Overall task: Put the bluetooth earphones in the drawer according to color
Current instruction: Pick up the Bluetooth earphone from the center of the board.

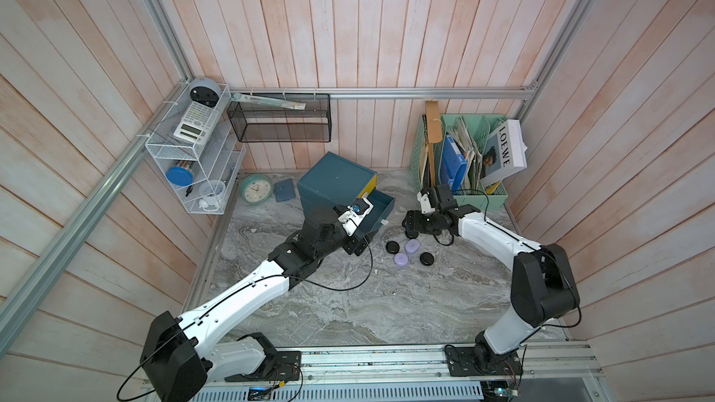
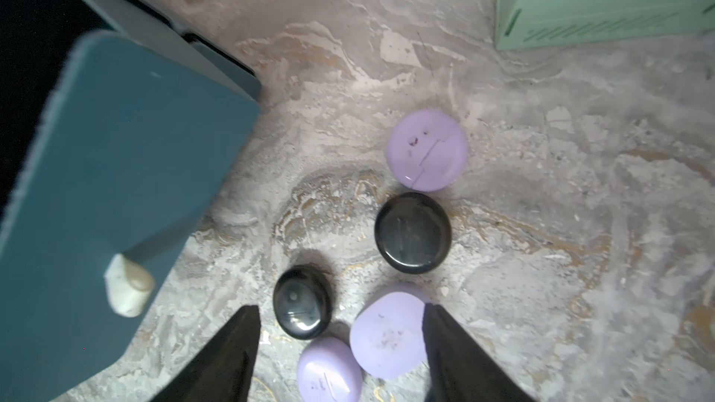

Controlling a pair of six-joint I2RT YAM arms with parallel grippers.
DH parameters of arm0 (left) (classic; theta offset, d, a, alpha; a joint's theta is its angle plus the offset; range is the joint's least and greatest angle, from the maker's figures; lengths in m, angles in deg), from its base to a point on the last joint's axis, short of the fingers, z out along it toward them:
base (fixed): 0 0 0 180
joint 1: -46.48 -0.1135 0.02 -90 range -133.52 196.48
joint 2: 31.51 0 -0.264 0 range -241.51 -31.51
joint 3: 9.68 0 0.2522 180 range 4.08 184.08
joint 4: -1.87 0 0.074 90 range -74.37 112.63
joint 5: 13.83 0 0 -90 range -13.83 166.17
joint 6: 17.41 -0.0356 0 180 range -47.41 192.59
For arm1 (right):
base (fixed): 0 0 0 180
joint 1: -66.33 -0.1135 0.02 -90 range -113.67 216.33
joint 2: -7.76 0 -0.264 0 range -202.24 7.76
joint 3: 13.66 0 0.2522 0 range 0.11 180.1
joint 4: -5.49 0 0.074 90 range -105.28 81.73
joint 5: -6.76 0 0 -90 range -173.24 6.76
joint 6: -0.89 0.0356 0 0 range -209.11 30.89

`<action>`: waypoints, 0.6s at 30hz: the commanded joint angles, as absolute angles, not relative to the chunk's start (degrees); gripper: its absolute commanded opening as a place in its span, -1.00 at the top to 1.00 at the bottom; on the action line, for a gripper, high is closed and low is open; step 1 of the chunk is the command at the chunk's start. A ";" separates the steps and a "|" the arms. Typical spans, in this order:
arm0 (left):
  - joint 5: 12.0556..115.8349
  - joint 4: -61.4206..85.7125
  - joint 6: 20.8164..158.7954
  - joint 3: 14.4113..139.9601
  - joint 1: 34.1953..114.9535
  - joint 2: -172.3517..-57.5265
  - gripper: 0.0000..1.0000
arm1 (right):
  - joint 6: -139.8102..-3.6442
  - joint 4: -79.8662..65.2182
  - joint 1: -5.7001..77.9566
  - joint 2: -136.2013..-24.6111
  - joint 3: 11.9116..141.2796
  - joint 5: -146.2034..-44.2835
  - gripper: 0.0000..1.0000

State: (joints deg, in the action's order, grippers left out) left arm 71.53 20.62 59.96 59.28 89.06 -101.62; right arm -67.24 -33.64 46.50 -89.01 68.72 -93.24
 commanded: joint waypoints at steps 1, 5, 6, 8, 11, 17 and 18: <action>70.85 19.42 60.98 59.41 90.72 -103.28 -0.77 | -71.46 -42.00 47.02 -92.70 73.73 -90.70 -0.46; 69.69 17.74 62.97 59.76 91.12 -103.73 -0.77 | -72.62 -43.11 47.21 -95.30 76.11 -89.94 -0.46; 69.38 18.09 63.09 60.00 91.12 -103.91 -0.77 | -72.62 -42.83 47.27 -95.64 76.42 -89.77 -0.46; 69.23 19.07 62.84 60.20 91.12 -104.17 -0.77 | -72.70 -42.35 47.46 -96.32 76.96 -89.34 -0.46; 68.63 18.63 62.32 58.84 91.12 -104.15 -0.77 | -72.85 -42.51 47.69 -98.04 78.46 -88.93 -0.46; 66.51 17.46 62.41 58.06 91.12 -105.40 -0.78 | -73.25 -43.20 47.83 -101.63 81.31 -86.83 -0.46; 66.08 18.20 62.39 58.31 91.08 -105.51 -0.78 | -73.33 -43.38 47.88 -102.28 81.81 -86.60 -0.46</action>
State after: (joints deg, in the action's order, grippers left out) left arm 68.27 18.76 61.89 58.84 91.07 -104.63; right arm -72.51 -41.55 47.54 -100.38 79.81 -88.63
